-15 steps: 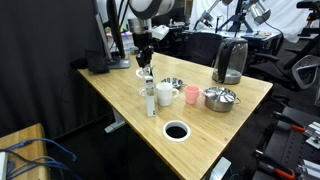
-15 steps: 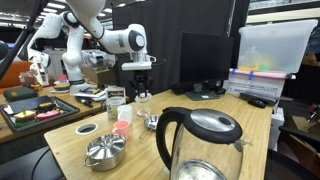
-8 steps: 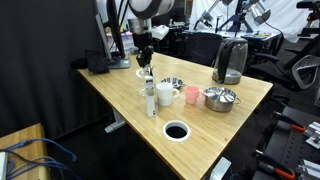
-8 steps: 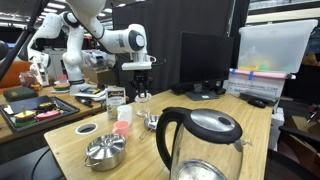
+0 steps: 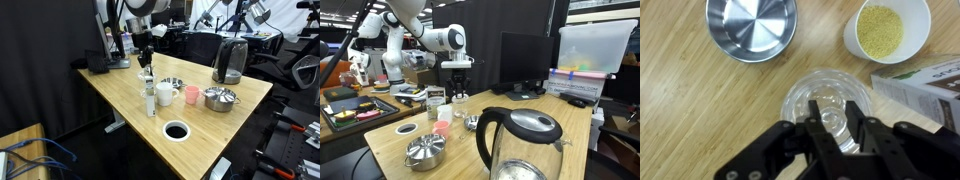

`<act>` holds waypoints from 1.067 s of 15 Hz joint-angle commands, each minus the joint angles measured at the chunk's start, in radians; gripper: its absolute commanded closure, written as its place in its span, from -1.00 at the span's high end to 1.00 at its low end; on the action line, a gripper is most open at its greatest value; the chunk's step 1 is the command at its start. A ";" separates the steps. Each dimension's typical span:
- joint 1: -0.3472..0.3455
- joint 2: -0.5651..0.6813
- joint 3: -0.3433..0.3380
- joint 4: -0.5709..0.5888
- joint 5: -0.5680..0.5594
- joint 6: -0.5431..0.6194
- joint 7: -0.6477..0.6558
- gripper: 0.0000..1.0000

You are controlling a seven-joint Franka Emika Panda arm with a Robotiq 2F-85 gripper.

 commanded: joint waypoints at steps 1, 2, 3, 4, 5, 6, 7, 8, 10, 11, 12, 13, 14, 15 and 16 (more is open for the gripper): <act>0.002 0.034 0.008 0.062 -0.011 -0.073 -0.039 -0.84; 0.003 0.038 0.009 0.070 -0.012 -0.083 -0.044 -0.84; 0.003 0.042 0.010 0.077 -0.011 -0.090 -0.050 -0.84; 0.004 0.047 0.011 0.085 -0.011 -0.098 -0.054 -0.84; 0.003 0.051 0.014 0.093 -0.005 -0.106 -0.057 0.13; 0.002 0.054 0.016 0.098 -0.003 -0.112 -0.063 0.16; 0.003 0.058 0.018 0.100 -0.004 -0.118 -0.064 0.27; 0.003 0.061 0.020 0.102 -0.004 -0.124 -0.067 0.41; 0.005 0.066 0.023 0.108 -0.005 -0.147 -0.073 0.69; 0.005 0.069 0.024 0.112 -0.004 -0.157 -0.077 0.81; 0.005 0.070 0.025 0.114 -0.004 -0.162 -0.079 0.97; 0.004 0.071 0.025 0.114 -0.004 -0.165 -0.081 0.99; 0.004 0.069 0.025 0.113 -0.004 -0.167 -0.084 1.00; 0.003 0.067 0.024 0.112 -0.005 -0.170 -0.086 1.00; 0.003 0.065 0.024 0.113 -0.005 -0.173 -0.088 1.00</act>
